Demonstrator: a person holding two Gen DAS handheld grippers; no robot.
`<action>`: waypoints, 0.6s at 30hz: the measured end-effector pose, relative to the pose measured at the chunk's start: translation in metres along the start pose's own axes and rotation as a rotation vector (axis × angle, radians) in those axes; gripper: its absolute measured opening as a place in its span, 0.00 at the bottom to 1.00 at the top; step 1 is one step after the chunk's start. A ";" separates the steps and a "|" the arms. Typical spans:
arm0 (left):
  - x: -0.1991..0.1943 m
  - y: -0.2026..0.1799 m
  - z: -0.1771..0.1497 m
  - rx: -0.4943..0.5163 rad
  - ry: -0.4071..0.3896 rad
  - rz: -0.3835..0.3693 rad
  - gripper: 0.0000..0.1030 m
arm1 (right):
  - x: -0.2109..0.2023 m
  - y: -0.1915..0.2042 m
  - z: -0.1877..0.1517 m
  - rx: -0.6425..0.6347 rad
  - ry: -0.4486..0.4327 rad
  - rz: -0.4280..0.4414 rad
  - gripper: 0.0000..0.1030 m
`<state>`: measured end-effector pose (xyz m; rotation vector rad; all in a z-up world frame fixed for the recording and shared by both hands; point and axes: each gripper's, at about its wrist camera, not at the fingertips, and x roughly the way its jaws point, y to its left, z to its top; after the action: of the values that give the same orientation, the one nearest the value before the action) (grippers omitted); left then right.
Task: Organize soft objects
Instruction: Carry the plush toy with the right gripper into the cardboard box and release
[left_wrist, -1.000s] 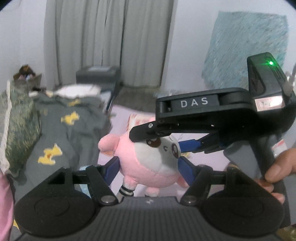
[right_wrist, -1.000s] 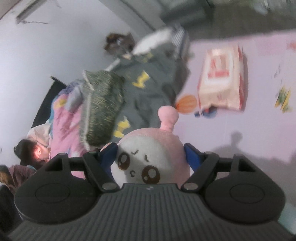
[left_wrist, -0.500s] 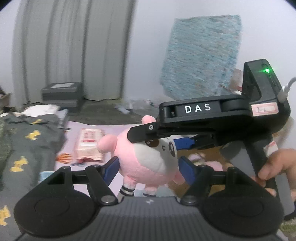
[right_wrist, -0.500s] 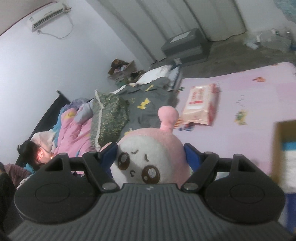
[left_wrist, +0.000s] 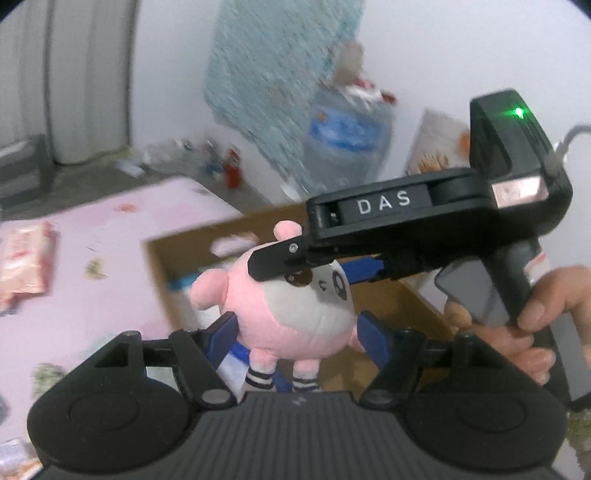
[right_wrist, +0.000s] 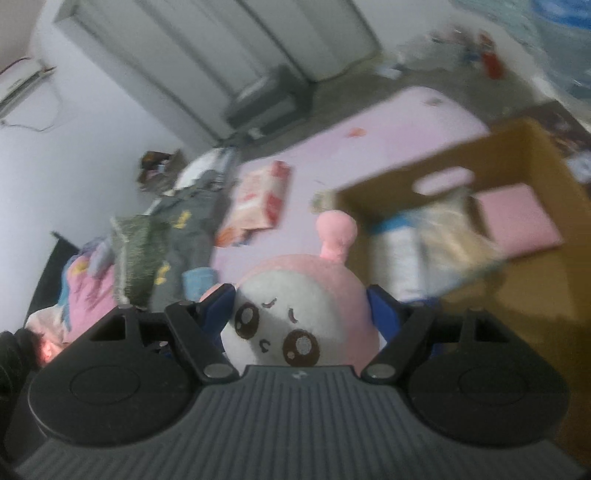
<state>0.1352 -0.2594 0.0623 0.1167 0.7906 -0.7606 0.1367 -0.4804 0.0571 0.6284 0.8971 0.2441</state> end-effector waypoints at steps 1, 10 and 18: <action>0.014 -0.005 0.001 -0.002 0.028 -0.010 0.70 | 0.001 -0.015 0.001 0.016 0.017 -0.015 0.75; 0.113 -0.022 -0.013 -0.052 0.278 -0.064 0.69 | 0.052 -0.103 0.009 0.048 0.224 -0.151 0.76; 0.122 -0.004 -0.016 -0.070 0.327 -0.060 0.69 | 0.114 -0.134 0.005 0.043 0.319 -0.200 0.75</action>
<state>0.1789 -0.3269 -0.0311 0.1576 1.1346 -0.7800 0.2030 -0.5376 -0.0954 0.5425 1.2673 0.1469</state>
